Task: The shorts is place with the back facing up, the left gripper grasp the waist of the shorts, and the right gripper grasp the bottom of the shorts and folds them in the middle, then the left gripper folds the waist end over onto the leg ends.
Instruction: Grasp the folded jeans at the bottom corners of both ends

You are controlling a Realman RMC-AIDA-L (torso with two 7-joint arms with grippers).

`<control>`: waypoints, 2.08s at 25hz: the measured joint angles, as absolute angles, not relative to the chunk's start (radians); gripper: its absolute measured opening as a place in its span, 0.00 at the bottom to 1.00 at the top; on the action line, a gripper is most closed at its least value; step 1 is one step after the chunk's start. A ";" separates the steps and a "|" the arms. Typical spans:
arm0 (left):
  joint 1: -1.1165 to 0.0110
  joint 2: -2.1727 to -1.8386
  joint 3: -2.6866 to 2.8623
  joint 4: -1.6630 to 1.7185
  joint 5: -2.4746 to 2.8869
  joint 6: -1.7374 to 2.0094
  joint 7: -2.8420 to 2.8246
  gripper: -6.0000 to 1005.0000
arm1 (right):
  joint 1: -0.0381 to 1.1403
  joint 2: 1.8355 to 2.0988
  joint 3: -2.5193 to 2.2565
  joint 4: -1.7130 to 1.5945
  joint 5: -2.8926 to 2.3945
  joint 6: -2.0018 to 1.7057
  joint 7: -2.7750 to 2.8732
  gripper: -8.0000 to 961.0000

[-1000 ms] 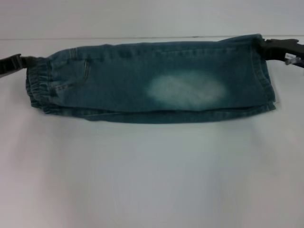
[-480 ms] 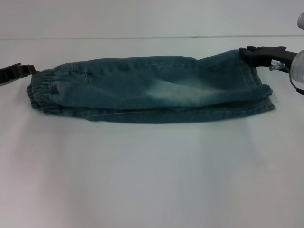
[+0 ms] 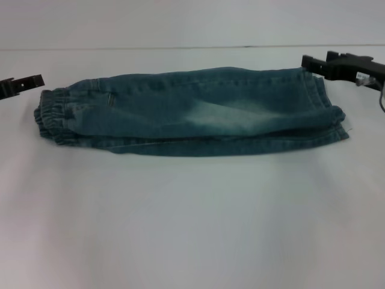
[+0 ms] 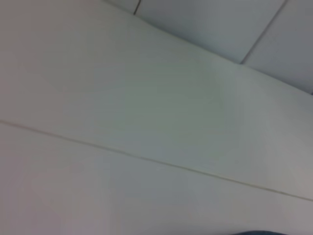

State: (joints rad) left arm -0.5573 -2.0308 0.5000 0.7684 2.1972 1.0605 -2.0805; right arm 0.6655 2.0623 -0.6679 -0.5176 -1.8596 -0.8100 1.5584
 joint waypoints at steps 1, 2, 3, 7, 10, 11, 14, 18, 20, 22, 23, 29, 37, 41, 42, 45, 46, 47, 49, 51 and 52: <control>-0.550 -2.031 0.500 0.788 2.195 1.084 -2.072 0.53 | 0.654 2.057 -0.661 -0.531 -1.845 -0.858 1.563 0.50; -0.540 -2.030 0.500 0.809 2.194 1.117 -2.057 0.57 | 0.639 2.052 -0.658 -0.546 -1.830 -0.912 1.568 0.55; -0.533 -2.030 0.500 0.823 2.194 1.142 -2.043 0.61 | 0.626 2.045 -0.657 -0.561 -1.817 -0.970 1.576 0.60; -0.507 -2.027 0.505 0.858 2.205 1.209 -1.982 0.77 | 0.584 2.012 -0.652 -0.599 -1.793 -1.237 1.594 0.78; -0.496 -2.025 0.509 0.861 2.241 1.220 -1.963 0.85 | 0.571 1.988 -0.663 -0.610 -1.816 -1.458 1.565 0.89; -0.495 -2.025 0.508 0.863 2.256 1.224 -1.956 0.86 | 0.568 1.983 -0.667 -0.615 -1.834 -1.531 1.548 0.91; -0.490 -2.027 0.512 0.874 2.286 1.241 -1.928 0.88 | 0.564 1.983 -0.675 -0.637 -1.906 -1.679 1.513 0.97; -0.490 -2.030 0.523 0.884 2.316 1.254 -1.911 0.88 | 0.568 1.998 -0.705 -0.650 -2.009 -1.747 1.505 0.99; -0.494 -2.030 0.532 0.884 2.327 1.255 -1.910 0.88 | 0.568 2.011 -0.716 -0.650 -2.035 -1.748 1.504 0.99; -0.496 -2.031 0.540 0.884 2.330 1.252 -1.909 0.88 | 0.566 2.021 -0.716 -0.650 -2.041 -1.739 1.497 0.99; -0.497 -2.032 0.575 0.883 2.332 1.235 -1.909 0.88 | 0.565 2.025 -0.715 -0.649 -2.041 -1.735 1.493 0.99; -0.510 -2.046 0.662 0.863 2.378 1.130 -1.912 0.88 | 0.562 2.033 -0.714 -0.638 -2.042 -1.723 1.489 0.98; -0.561 -2.056 0.701 0.784 2.460 1.016 -1.918 0.88 | 0.562 2.045 -0.719 -0.635 -2.042 -1.691 1.491 0.98; -0.568 -2.057 0.706 0.791 2.461 1.022 -1.913 0.88 | 0.560 2.047 -0.713 -0.634 -2.042 -1.680 1.493 0.98; -0.570 -2.057 0.707 0.792 2.462 1.023 -1.911 0.88 | 0.560 2.047 -0.712 -0.633 -2.042 -1.678 1.493 0.98; -0.573 -2.057 0.721 0.792 2.461 1.024 -1.905 0.88 | 0.560 2.050 -0.715 -0.628 -2.042 -1.667 1.494 0.98; -0.573 -2.057 0.727 0.793 2.460 1.024 -1.903 0.88 | 0.561 2.051 -0.716 -0.626 -2.042 -1.664 1.495 0.98; -0.574 -2.058 0.733 0.793 2.459 1.025 -1.903 0.88 | 0.562 2.052 -0.718 -0.624 -2.042 -1.659 1.496 0.98; -0.574 -2.059 0.743 0.794 2.458 1.025 -1.902 0.88 | 0.564 2.054 -0.719 -0.622 -2.042 -1.654 1.496 0.98; -0.574 -2.063 0.747 0.798 2.458 1.021 -1.899 0.88 | 0.564 2.055 -0.719 -0.621 -2.042 -1.651 1.497 0.98; -0.573 -2.066 0.746 0.804 2.457 1.016 -1.898 0.88 | 0.564 2.055 -0.719 -0.621 -2.042 -1.649 1.497 0.98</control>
